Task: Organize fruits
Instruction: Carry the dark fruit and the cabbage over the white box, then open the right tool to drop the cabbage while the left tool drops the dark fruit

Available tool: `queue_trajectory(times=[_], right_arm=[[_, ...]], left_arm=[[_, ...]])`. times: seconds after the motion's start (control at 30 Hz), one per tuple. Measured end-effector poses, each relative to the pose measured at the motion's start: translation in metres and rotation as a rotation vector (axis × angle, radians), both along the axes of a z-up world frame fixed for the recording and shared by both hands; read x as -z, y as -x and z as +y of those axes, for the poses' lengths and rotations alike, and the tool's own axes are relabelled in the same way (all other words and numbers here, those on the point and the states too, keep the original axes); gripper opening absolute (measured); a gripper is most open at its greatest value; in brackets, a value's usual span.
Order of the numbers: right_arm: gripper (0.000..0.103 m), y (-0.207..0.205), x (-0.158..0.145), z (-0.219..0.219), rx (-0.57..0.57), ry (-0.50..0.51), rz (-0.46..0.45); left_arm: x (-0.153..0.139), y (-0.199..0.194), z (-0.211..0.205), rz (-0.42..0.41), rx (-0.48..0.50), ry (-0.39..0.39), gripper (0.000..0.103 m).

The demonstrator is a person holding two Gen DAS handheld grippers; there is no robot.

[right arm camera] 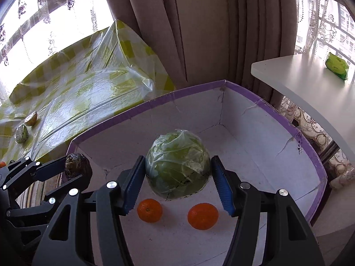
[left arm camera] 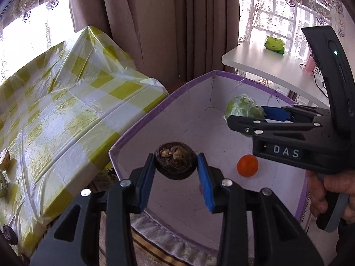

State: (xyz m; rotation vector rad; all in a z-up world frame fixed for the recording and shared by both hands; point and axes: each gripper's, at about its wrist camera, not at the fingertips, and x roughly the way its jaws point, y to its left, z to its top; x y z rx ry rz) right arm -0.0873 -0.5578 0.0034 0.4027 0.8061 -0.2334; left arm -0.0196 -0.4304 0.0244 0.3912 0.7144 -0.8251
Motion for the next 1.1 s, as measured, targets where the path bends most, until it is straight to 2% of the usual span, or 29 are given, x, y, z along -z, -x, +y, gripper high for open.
queue_trajectory(times=[0.13,0.27,0.37,0.53,0.93,1.1], right_arm=[[0.059,-0.002,0.009,-0.003,-0.002,0.010,0.032],[0.059,-0.005,0.015,-0.001,-0.019,0.023,0.064],[0.059,-0.009,0.018,0.000,-0.017,0.092,0.098],[0.059,-0.016,0.025,0.003,-0.045,0.123,0.152],[0.060,-0.024,0.034,0.011,-0.094,0.145,0.224],[0.060,-0.027,0.039,0.013,-0.118,0.139,0.262]], left_arm=[[0.011,0.001,-0.020,0.015,0.042,-0.046,0.039],[0.029,-0.005,-0.034,0.063,0.062,-0.112,0.039],[0.041,-0.006,-0.041,0.089,0.089,-0.151,0.039],[0.059,-0.006,-0.048,0.120,0.108,-0.223,0.039],[0.075,0.003,-0.055,0.049,0.096,-0.340,0.039],[0.079,0.004,-0.056,0.050,0.091,-0.365,0.039]])
